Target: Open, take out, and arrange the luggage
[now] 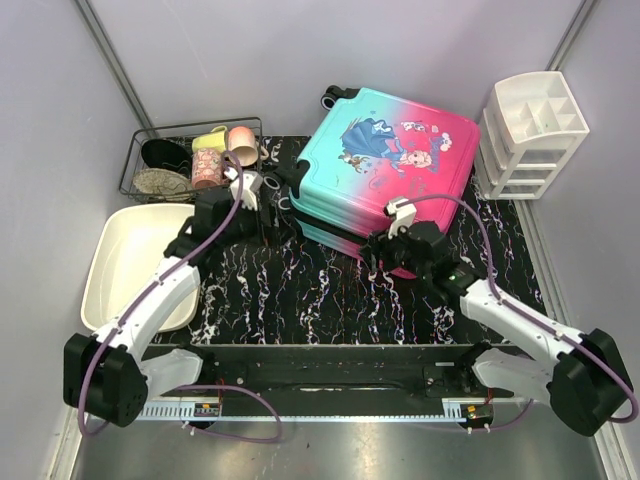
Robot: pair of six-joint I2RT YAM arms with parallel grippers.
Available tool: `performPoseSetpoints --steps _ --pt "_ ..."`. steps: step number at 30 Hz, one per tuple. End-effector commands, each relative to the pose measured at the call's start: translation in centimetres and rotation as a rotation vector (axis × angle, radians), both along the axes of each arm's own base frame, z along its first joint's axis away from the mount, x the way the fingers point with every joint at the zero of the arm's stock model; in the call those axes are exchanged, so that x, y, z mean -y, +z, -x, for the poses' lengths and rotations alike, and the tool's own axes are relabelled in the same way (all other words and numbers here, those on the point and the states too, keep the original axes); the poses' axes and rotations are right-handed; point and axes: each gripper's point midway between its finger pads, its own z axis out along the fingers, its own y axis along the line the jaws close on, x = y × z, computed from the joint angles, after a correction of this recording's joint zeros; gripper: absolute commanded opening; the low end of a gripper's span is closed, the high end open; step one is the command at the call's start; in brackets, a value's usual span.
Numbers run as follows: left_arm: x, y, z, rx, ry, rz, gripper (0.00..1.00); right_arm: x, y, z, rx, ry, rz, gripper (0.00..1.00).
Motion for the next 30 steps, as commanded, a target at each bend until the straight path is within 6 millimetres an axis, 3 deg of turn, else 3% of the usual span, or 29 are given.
performPoseSetpoints --steps 1,4,6,9,10,15,16,17,19,22,28,30 --pt "3.7 2.6 3.1 0.130 -0.162 0.055 0.99 -0.1 7.3 0.5 0.124 0.050 -0.040 0.69" --pt "6.5 2.1 4.6 0.228 -0.250 0.015 0.98 1.8 8.4 2.6 0.127 0.066 0.011 0.78" --pt "8.4 1.8 4.7 0.286 -0.284 0.011 0.92 3.5 9.2 3.3 0.149 0.029 0.046 0.81" --pt "11.9 1.2 4.8 0.343 -0.320 -0.002 0.80 5.8 10.5 3.1 0.203 -0.055 0.095 0.83" --pt "13.5 1.7 5.2 0.375 -0.335 0.012 0.79 6.5 11.2 2.8 0.236 -0.076 0.126 0.83" --pt "19.1 0.0 5.3 0.284 -0.398 0.082 0.77 10.4 12.7 1.6 0.281 -0.200 0.197 0.83" --pt "20.1 0.6 5.1 0.276 -0.406 0.112 0.77 11.3 13.3 1.3 0.283 -0.236 0.195 0.83" --pt "20.7 -1.0 4.8 0.228 -0.406 0.108 0.77 11.8 13.2 1.3 0.264 -0.253 0.204 0.83" --pt "22.0 -1.2 5.0 0.194 -0.413 0.152 0.77 12.4 13.6 1.4 0.257 -0.277 0.198 0.84" --pt "23.3 -3.2 4.8 0.159 -0.413 0.149 0.76 13.5 14.0 1.5 0.267 -0.307 0.201 0.84" --pt "24.7 -5.5 3.6 0.081 -0.364 0.146 0.72 14.1 14.3 1.1 0.277 -0.326 0.219 0.85" --pt "25.0 -5.8 3.3 0.063 -0.345 0.155 0.66 14.1 14.5 0.9 0.290 -0.326 0.228 0.85"
